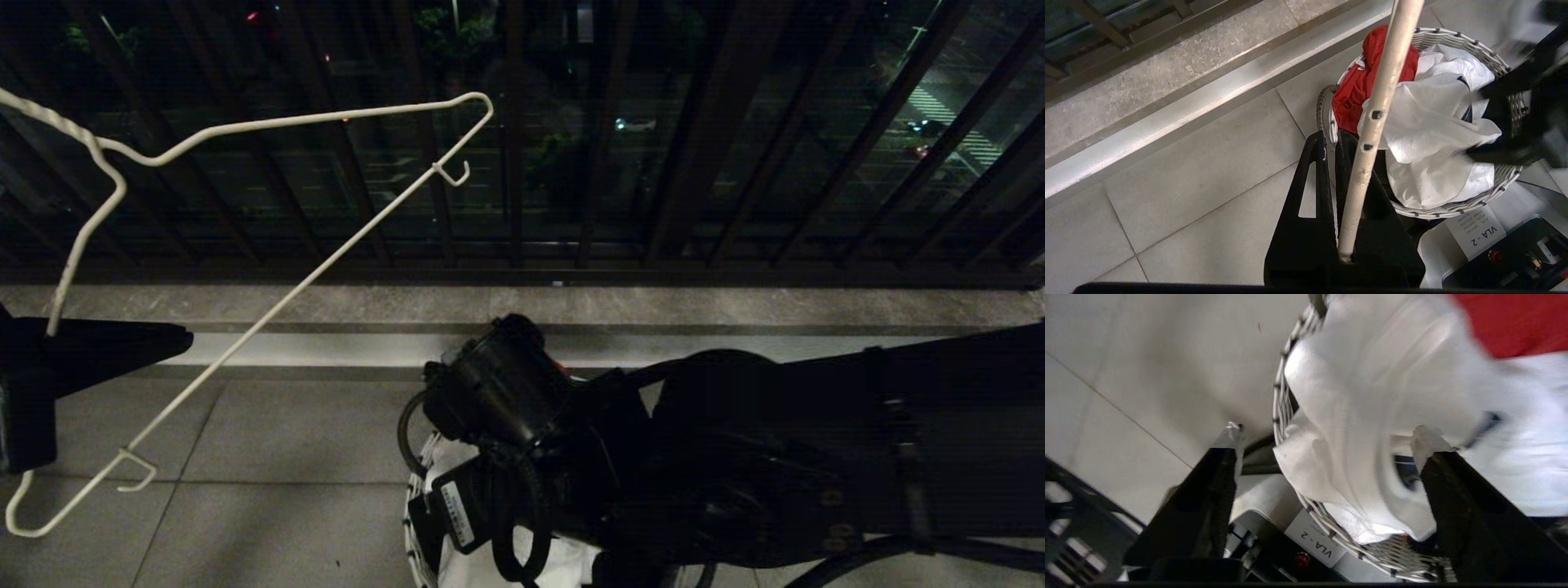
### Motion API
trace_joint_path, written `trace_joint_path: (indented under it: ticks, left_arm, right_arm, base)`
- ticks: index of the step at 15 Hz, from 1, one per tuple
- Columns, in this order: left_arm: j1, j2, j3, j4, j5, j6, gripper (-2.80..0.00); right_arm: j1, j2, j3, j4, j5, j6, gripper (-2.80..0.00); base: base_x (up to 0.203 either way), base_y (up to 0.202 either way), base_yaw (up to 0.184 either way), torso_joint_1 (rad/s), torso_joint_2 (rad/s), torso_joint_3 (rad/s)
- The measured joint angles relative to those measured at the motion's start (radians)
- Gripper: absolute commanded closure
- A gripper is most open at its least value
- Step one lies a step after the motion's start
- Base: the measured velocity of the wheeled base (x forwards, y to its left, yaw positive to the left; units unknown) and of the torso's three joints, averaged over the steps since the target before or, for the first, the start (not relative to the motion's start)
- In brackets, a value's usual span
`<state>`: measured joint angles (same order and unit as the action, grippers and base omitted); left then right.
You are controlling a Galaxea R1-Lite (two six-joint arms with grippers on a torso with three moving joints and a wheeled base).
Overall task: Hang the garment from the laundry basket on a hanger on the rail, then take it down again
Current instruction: Pick up clothes from the basket
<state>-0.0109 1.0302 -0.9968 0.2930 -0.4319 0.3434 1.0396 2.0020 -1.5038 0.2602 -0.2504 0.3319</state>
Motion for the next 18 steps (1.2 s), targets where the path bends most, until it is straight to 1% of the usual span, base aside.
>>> trace_joint_path:
  ticks: [1, 3, 5, 8, 12, 15, 18]
  left_arm:
    - [0.000, -0.001, 0.000, 0.000, 0.000, 0.000, 0.00]
    - [0.000, -0.002, 0.000, 0.000, 0.001, 0.000, 0.00]
    - [0.000, -0.002, 0.000, 0.000, 0.000, 0.000, 0.00]
    - [0.000, -0.002, 0.000, 0.000, 0.000, 0.000, 0.00]
    - [0.000, -0.001, 0.000, 0.000, 0.000, 0.000, 0.00]
    - [0.000, 0.002, 0.000, -0.001, 0.000, 0.000, 0.00]
    - [0.000, 0.003, 0.000, -0.001, 0.000, 0.000, 0.00]
  right_arm:
    - [0.000, -0.018, 0.001, 0.003, 0.000, 0.000, 0.00]
    - [-0.001, -0.038, 0.026, 0.003, -0.001, 0.002, 0.00]
    - [-0.004, -0.047, 0.048, -0.003, -0.020, 0.007, 0.00]
    - [-0.007, -0.037, 0.053, -0.022, -0.024, 0.005, 0.00]
    - [-0.030, 0.067, 0.011, -0.115, -0.028, -0.013, 0.00]
    - [-0.052, 0.144, -0.033, -0.122, -0.028, -0.031, 0.00]
    - [-0.084, 0.174, -0.041, -0.128, -0.035, -0.031, 0.00]
  base:
    - [0.000, 0.000, 0.000, 0.000, 0.00, 0.000]
    - [0.000, 0.000, 0.000, 0.000, 0.00, 0.000]
    - [0.000, 0.000, 0.000, 0.000, 0.00, 0.000]
    - [0.000, 0.000, 0.000, 0.000, 0.00, 0.000]
    - [0.000, 0.000, 0.000, 0.000, 0.00, 0.000]
    - [0.000, 0.000, 0.000, 0.000, 0.00, 0.000]
    - [0.000, 0.000, 0.000, 0.000, 0.00, 0.000]
